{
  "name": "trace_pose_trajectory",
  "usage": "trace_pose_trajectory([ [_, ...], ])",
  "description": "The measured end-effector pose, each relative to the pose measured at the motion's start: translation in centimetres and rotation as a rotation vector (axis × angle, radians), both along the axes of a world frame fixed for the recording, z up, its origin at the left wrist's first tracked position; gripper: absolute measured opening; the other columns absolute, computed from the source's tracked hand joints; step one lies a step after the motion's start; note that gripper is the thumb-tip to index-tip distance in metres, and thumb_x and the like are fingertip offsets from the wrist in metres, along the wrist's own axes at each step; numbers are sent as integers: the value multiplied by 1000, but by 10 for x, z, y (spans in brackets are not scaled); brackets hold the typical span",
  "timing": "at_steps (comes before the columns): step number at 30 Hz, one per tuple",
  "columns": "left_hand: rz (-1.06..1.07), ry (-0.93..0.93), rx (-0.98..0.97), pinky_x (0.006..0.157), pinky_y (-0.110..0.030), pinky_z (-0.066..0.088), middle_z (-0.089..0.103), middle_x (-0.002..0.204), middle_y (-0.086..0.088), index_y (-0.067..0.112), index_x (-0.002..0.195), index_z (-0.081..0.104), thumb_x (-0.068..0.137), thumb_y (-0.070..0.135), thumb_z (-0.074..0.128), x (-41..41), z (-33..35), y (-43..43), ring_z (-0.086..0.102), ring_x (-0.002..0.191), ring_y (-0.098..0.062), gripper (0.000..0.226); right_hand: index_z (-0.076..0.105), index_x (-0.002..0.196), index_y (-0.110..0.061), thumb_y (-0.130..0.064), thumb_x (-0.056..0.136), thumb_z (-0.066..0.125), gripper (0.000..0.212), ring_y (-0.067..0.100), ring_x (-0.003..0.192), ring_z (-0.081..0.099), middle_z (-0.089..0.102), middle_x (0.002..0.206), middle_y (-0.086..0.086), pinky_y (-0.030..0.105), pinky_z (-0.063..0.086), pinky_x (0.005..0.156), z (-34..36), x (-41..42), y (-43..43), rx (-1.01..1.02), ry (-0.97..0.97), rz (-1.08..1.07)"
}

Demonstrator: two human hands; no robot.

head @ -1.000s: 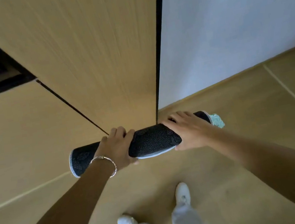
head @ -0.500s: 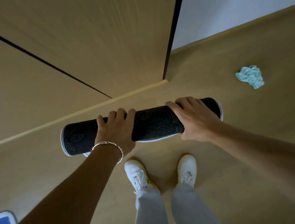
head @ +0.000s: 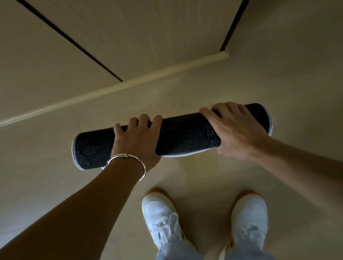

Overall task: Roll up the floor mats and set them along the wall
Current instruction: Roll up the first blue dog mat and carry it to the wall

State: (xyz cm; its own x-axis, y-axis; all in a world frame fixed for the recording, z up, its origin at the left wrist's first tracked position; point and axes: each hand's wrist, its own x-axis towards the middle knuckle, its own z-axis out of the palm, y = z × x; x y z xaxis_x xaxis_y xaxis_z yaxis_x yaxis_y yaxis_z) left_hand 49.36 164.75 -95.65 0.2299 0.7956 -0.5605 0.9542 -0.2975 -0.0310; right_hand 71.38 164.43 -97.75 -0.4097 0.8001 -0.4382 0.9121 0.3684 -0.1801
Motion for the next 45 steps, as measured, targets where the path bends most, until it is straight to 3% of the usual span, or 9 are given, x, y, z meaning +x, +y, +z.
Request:
trace_pose_trajectory([
  [11,63,4,201,88,-51,41,45,119,-8,21,129,34,76,36,65,-8,-135,65,46,108,-30,64,44,132,-9,-15,50,82,91,40,95,53,56,108,21,50,42,88,-130,-8,79,276,-38,37],
  [19,77,133,149,100,-61,30,27,135,-12,19,144,8,75,40,70,0,-165,97,31,123,-31,95,42,136,-5,-14,51,84,95,43,102,50,52,113,25,55,36,96,-154,-12,113,304,-50,36],
  [25,171,303,-11,104,-67,21,12,148,-12,19,148,-7,87,21,61,19,-153,110,13,137,-32,92,5,150,-19,-25,67,79,112,36,134,23,23,145,15,51,10,115,-133,-28,117,49,-233,-50],
  [28,128,255,-23,105,-64,21,2,153,-15,19,148,-10,83,28,66,18,-117,105,6,142,-34,101,1,151,-17,-30,69,79,114,36,140,12,15,150,15,50,7,116,-96,-31,108,-21,-206,-69],
  [30,48,170,11,106,-58,25,11,150,-14,20,149,-3,78,31,69,12,-84,90,17,138,-33,102,12,149,-15,-31,75,73,97,34,140,13,21,147,14,47,10,116,-62,-30,95,-68,-148,-35],
  [33,-19,79,-190,101,-44,35,25,144,-9,21,146,18,84,30,59,11,-24,71,30,130,-29,74,37,138,-13,-28,86,60,58,31,131,31,35,139,14,42,27,109,-3,-26,77,-254,-121,-31],
  [36,-34,100,-474,104,-41,38,36,144,-7,21,142,34,91,34,49,22,44,74,37,131,-27,55,50,127,-13,-24,91,52,38,26,109,54,52,127,10,31,44,82,73,-19,85,-521,-99,-105],
  [39,-49,41,-533,105,-34,37,47,139,-5,21,140,39,94,33,46,47,122,96,43,128,-24,48,50,131,-15,-26,95,49,38,25,112,55,55,128,8,24,41,79,162,-8,113,-577,-80,-155],
  [45,-4,-57,-357,97,-30,41,55,131,-3,25,132,48,92,34,45,100,337,146,51,119,-25,41,54,129,-17,-29,94,48,38,25,114,55,57,128,6,30,46,91,367,39,150,-507,-74,-173],
])
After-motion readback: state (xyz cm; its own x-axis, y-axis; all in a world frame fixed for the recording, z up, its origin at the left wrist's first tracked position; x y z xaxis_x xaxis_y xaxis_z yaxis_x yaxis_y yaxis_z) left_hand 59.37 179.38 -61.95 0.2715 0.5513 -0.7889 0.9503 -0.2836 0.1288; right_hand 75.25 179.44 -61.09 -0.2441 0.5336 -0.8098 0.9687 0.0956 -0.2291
